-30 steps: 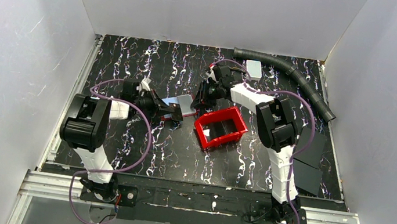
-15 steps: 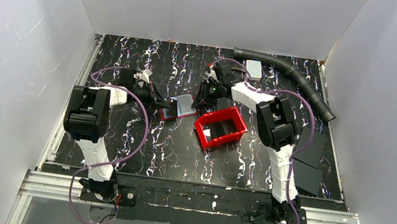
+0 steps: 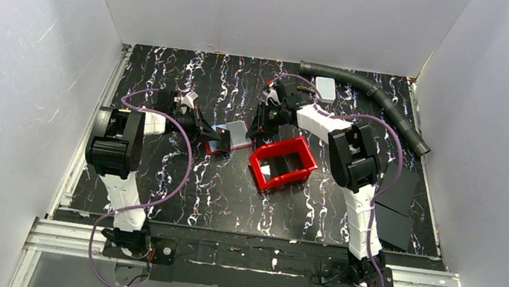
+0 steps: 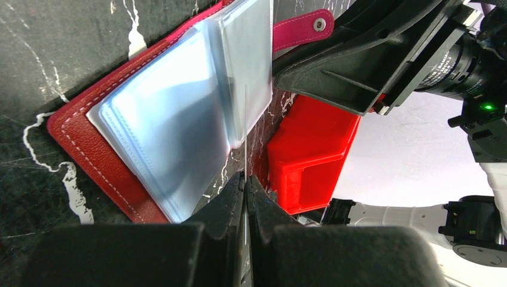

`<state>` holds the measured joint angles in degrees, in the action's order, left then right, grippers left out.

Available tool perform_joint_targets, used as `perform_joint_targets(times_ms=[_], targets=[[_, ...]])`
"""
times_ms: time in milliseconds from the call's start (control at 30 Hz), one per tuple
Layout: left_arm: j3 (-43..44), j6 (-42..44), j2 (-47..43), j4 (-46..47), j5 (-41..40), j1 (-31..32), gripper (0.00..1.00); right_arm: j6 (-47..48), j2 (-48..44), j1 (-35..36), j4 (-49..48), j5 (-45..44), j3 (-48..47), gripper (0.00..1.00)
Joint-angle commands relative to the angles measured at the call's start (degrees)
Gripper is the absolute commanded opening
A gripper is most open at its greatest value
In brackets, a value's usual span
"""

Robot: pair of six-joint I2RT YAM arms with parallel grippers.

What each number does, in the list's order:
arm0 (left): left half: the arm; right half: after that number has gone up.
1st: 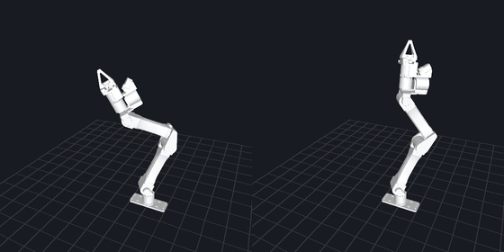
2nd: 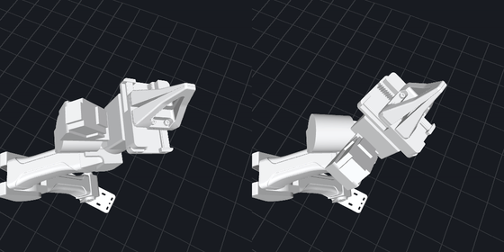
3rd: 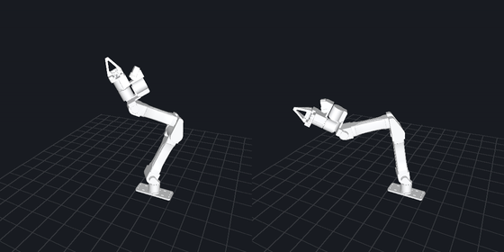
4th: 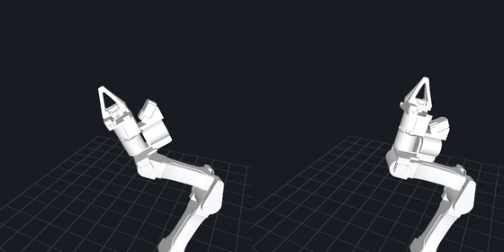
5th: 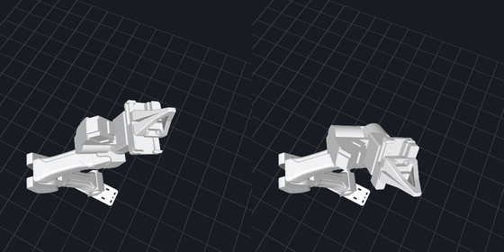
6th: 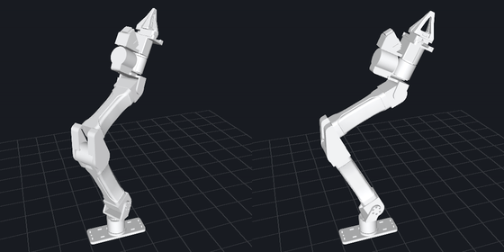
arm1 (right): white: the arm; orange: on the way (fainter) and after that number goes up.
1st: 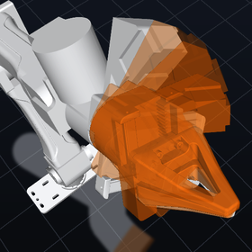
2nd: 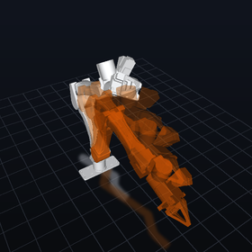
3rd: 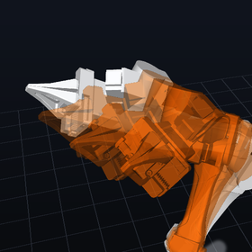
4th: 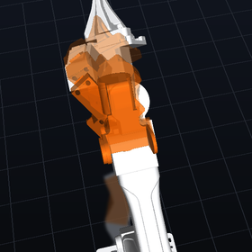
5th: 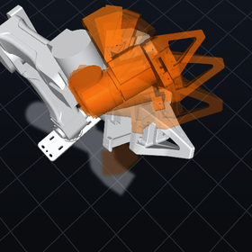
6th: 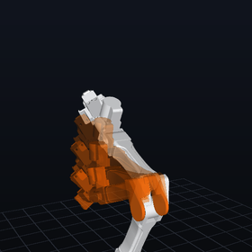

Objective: Put the credit cards into the card holder
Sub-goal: Insert the credit card into the card holder.

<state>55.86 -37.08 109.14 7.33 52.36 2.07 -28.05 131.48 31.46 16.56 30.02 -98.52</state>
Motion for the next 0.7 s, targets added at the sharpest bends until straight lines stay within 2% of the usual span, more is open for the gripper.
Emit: perform_joint_targets(times_ms=[0, 667], targets=[[-0.5, -1.1, -0.2, 1.8, 2.3, 0.5, 0.00, 1.1, 0.7, -0.3, 0.2, -0.2, -2.4, 0.29], [-3.9, -3.2, -0.6, 2.7, 1.6, 0.6, 0.00, 1.4, 1.0, -0.3, 0.9, -0.2, -2.9, 0.28]])
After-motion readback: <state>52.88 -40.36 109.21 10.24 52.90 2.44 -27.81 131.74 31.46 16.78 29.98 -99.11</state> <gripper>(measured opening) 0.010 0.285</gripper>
